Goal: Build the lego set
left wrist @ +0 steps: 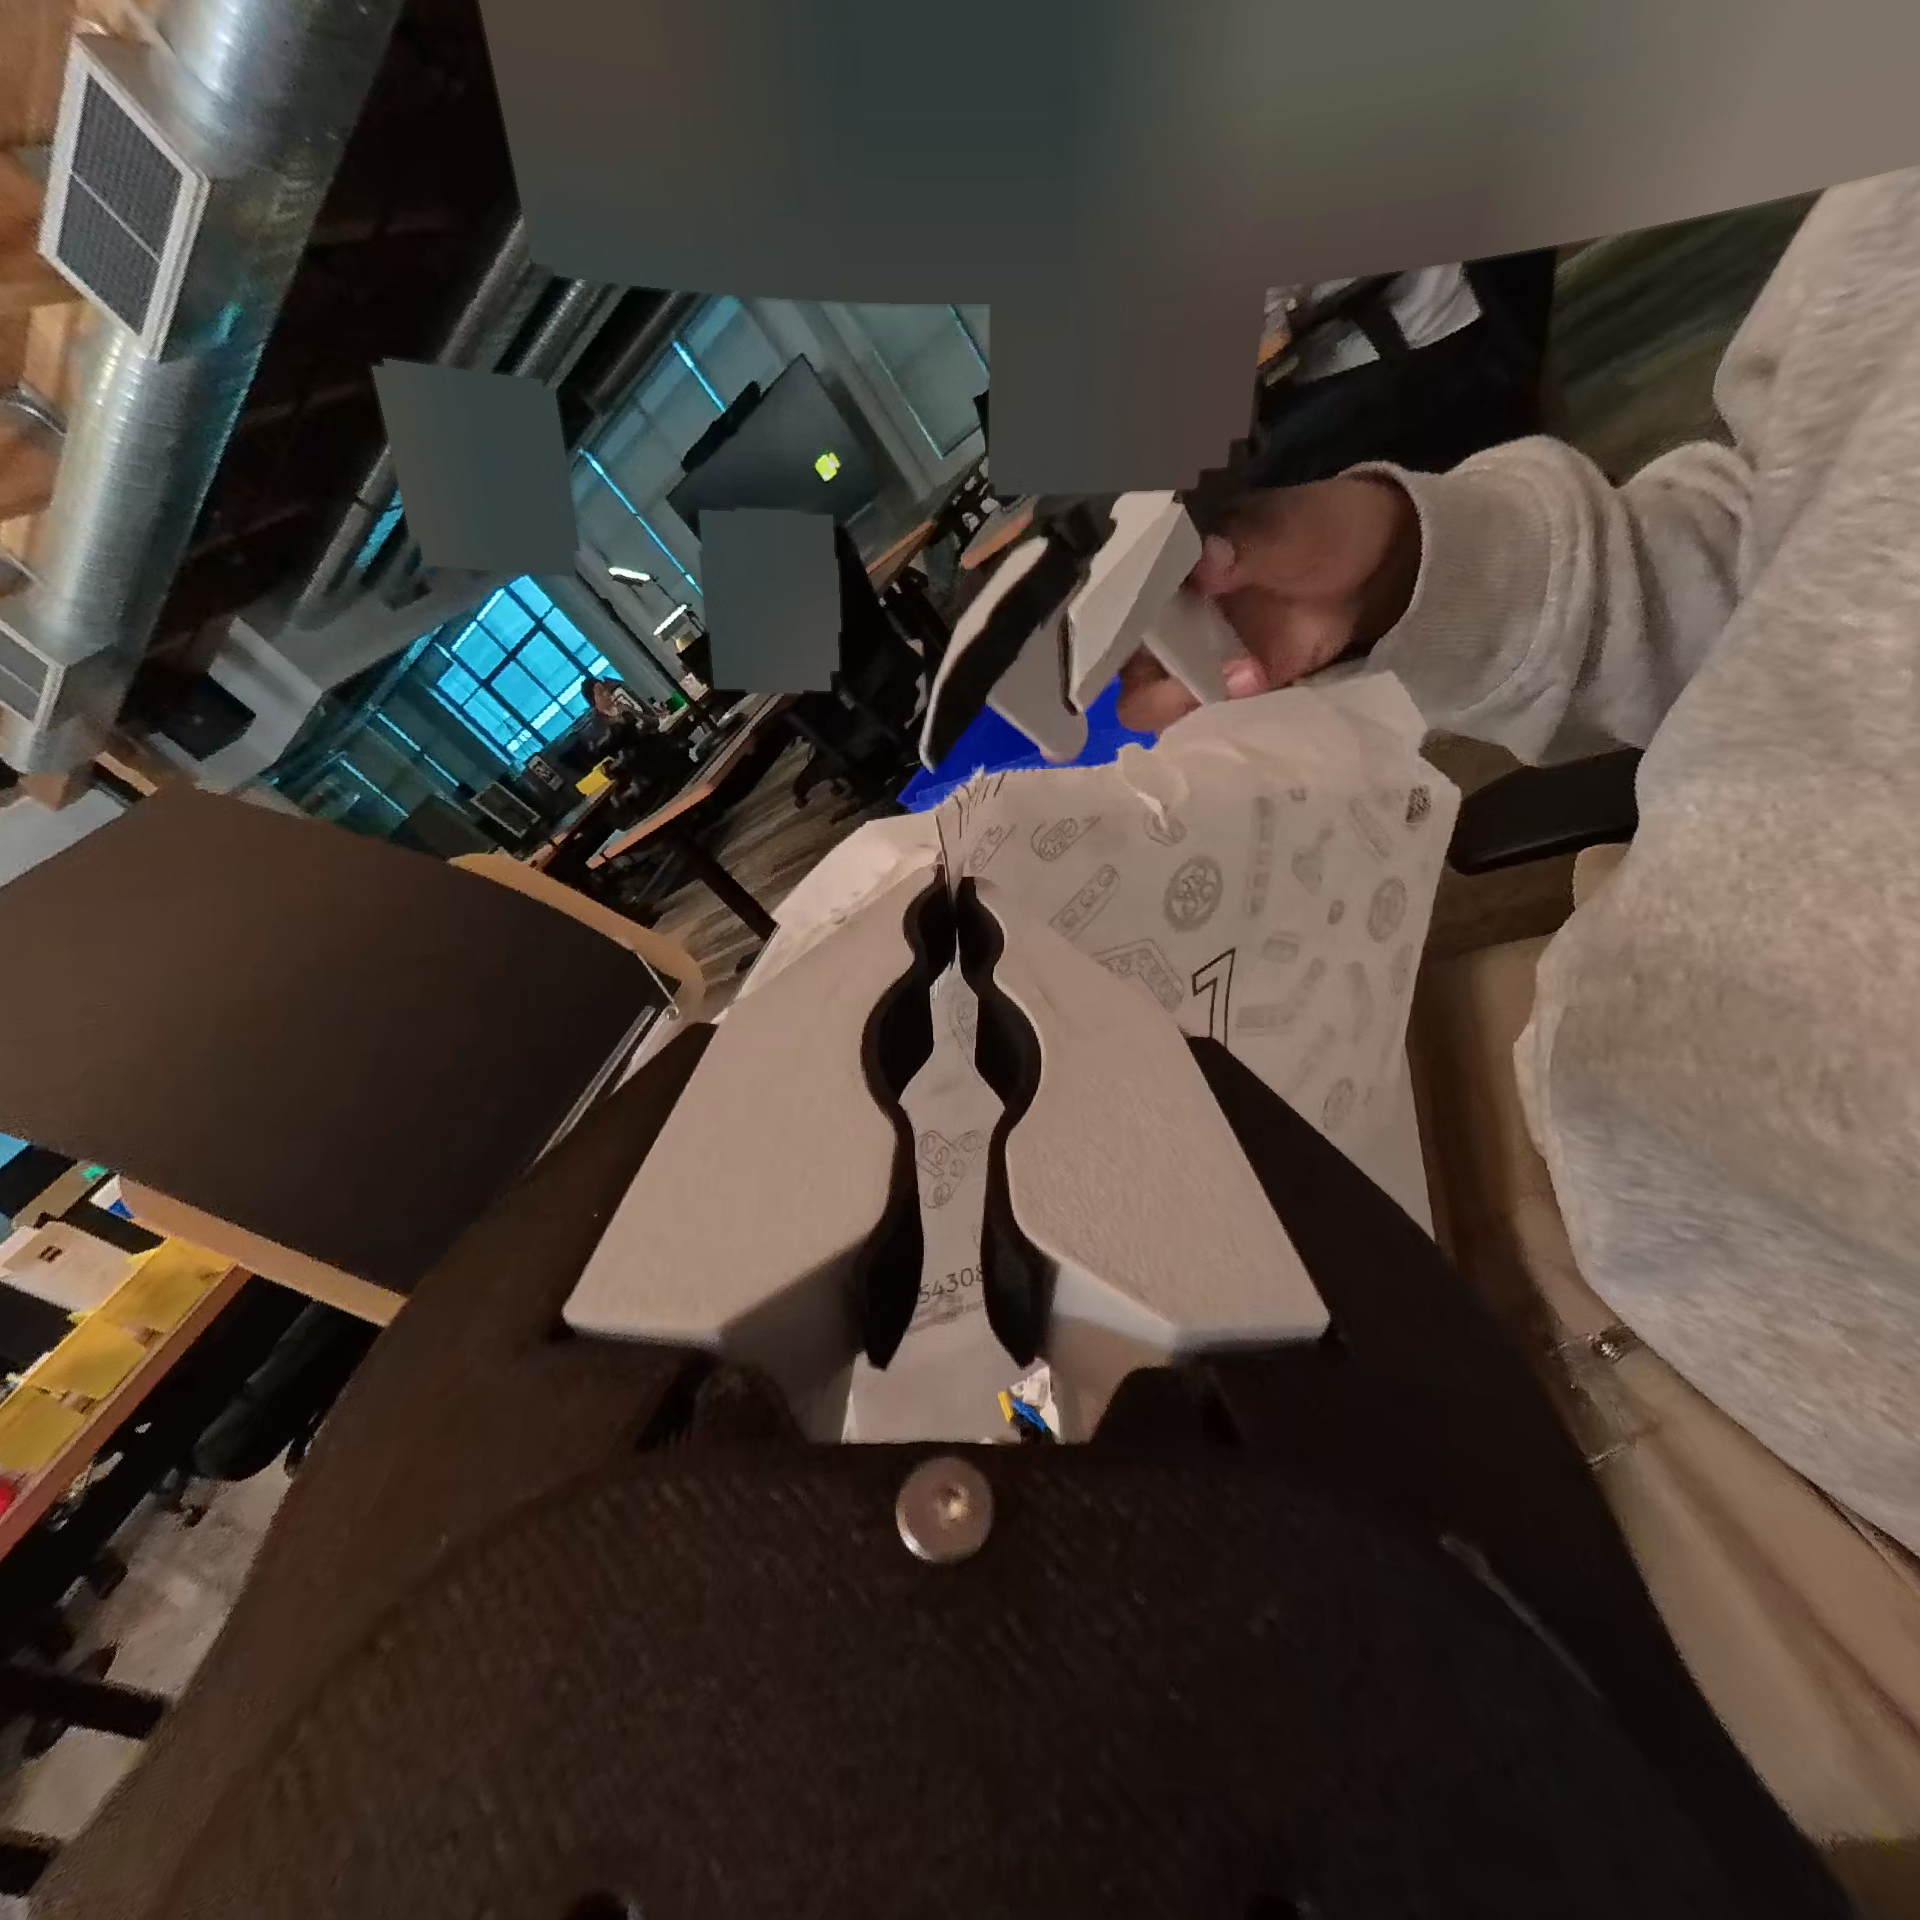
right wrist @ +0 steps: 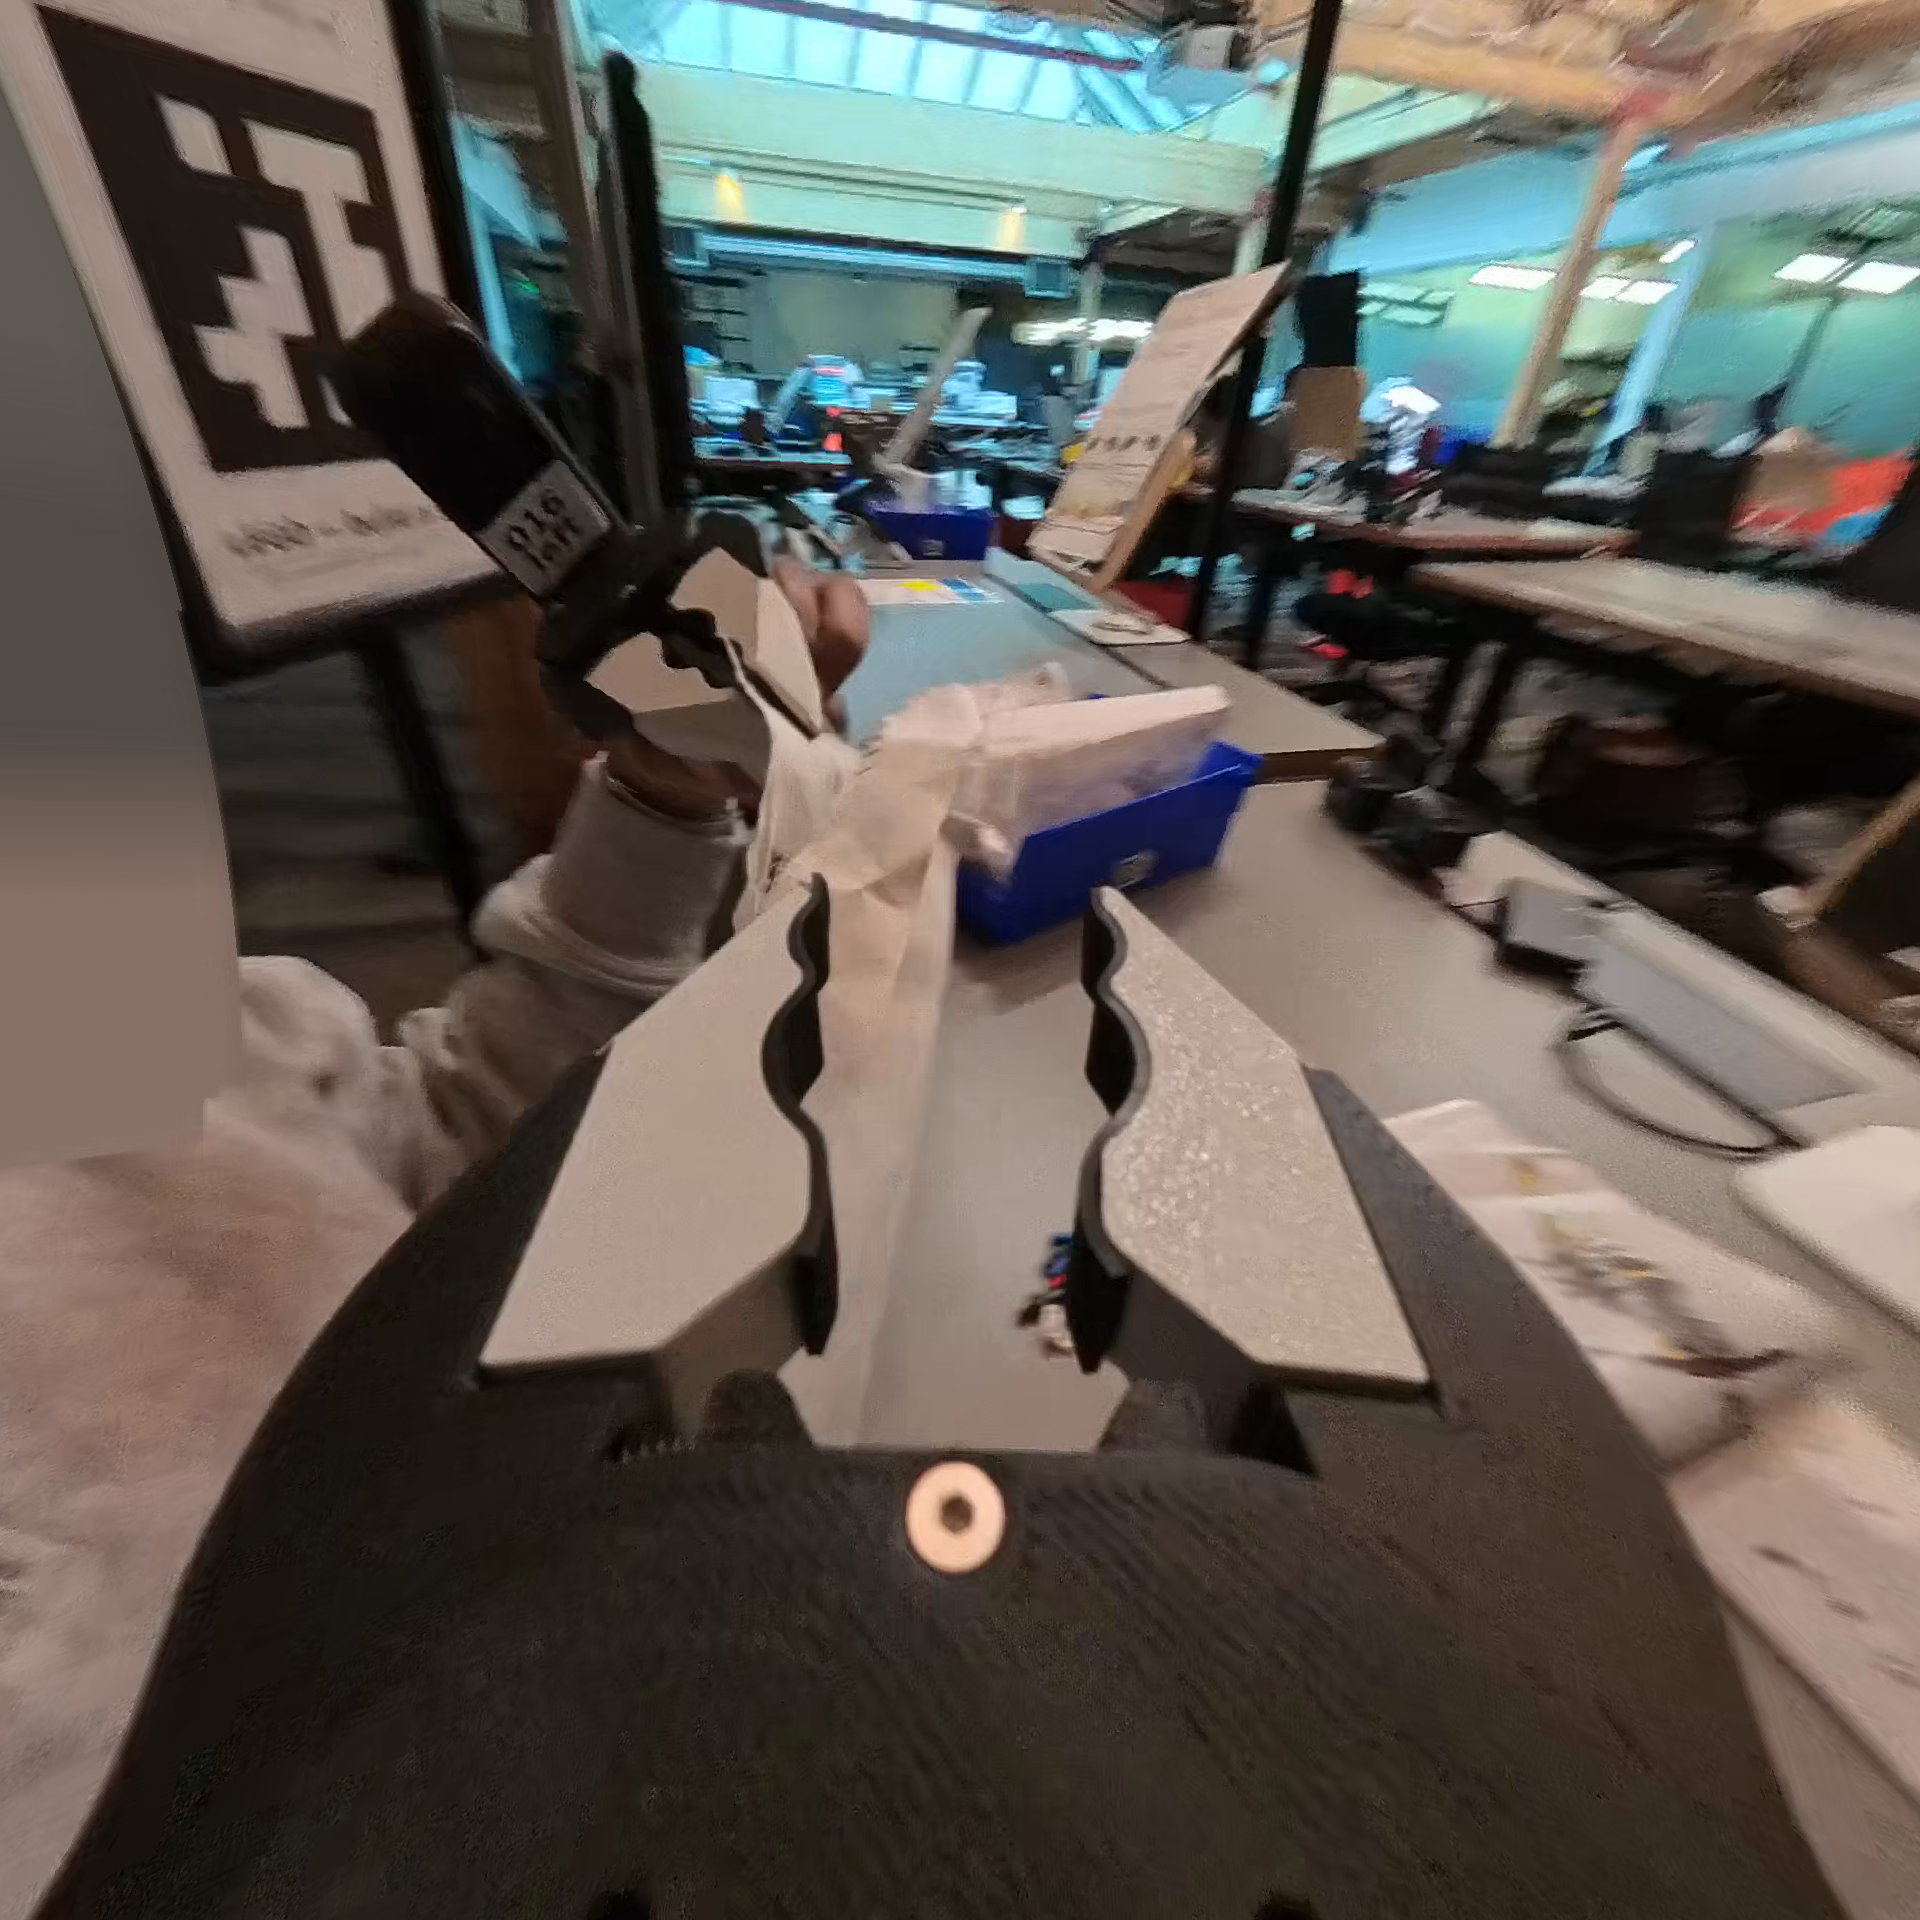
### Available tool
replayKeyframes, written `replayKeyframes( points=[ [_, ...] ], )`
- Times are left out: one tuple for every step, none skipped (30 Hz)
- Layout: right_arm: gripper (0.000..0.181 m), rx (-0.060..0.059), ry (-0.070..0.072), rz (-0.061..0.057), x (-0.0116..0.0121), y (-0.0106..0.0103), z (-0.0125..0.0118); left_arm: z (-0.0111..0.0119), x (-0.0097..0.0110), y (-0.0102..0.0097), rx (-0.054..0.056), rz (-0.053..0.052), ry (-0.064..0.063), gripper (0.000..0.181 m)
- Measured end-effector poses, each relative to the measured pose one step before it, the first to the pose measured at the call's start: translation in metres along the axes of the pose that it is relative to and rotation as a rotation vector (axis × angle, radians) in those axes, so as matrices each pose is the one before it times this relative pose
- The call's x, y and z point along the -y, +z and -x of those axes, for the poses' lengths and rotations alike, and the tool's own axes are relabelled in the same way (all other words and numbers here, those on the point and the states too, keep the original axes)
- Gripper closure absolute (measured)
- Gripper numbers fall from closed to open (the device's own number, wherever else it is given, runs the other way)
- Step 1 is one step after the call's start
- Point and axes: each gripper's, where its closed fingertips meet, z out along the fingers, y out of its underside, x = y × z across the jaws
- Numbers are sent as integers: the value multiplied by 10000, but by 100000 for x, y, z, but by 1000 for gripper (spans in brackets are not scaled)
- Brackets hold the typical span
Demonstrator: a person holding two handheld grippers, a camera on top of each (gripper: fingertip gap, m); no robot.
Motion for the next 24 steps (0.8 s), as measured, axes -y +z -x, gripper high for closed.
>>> replayKeyframes(
  points=[
    [131, 370, 371, 192, -560, 174, 427, -149, 209, 23, -61, -75, -7, 181],
    [128, 332, 257, 240, -630, 212, 446, -123, 84, 55, -51, -1, -10, 181],
    [126, 261, 204, 180, -521, 241, 391, -96, 24, 74, -21, 28, 26, 181],
    [126, 214, 177, 113, -406, 253, 330, -90, 43, 69, -13, 7, 47, 181],
    [127, 227, 163, 75, -307, 222, 351, -56, 57, 81, -3, -20, 28, 181],
    [131, 284, 191, 67, -250, 200, 415, -33, 86, 54, -8, -37, 9, 181],
    [137, 388, 249, 52, -195, 183, 523, -57, 73, 75, -23, -38, 1, 181],
    [142, 483, 315, 36, -150, 173, 614, -63, 37, 77, -22, -13, 11, 181],
    [145, 495, 361, 30, -125, 188, 594, -47, 2, 99, -15, 13, 21, 181],
    [147, 446, 342, 46, -149, 189, 480, -96, 9, 119, -34, 12, 20, 181],
    [149, 420, 218, 60, -156, 178, 440, -83, 25, 107, -31, 1, 14, 181],
    [156, 379, -3, 43, -120, 138, 437, -19, 13, 113, 0, 8, 10, 181],
    [170, 210, -180, 2, -68, 67, 290, 58, -15, 78, 40, 4, 2, 181],
    [181, -36, -234, -36, 15, -14, 12, 208, -78, 41, 123, 16, -10, 181],
    [181, -235, -230, -56, 109, -73, -221, 215, -97, 13, 134, 1, -1, 181],
    [181, -330, -257, -44, 140, -149, -342, 205, -33, -14, 143, -61, 19, 181],
    [181, -388, -269, -30, 148, -191, -385, 267, 69, -42, 200, -130, 48, 181],
    [181, -419, -277, -68, 221, -247, -413, 432, 159, -61, 328, -176, 67, 178],
    [181, -399, -266, -135, 334, -294, -358, 536, 190, -69, 410, -190, 31, 172],
    [181, -394, -221, -164, 387, -332, -360, 545, 240, -59, 395, -193, -20, 168],
    [181, -410, -209, -162, 397, -357, -388, 964, 273, -42, 613, -176, -222, 168],
    [181, -474, -253, -146, 369, -371, -476, 1464, 227, -51, 828, -101, -574, 172],
    [181, -583, -326, -133, 330, -383, -622, 1193, -16, 99, 499, 127, -794, 176],
    [181, -635, -386, -120, 288, -354, -671, 502, -202, 199, 10, 301, -778, 180]
  ],
)
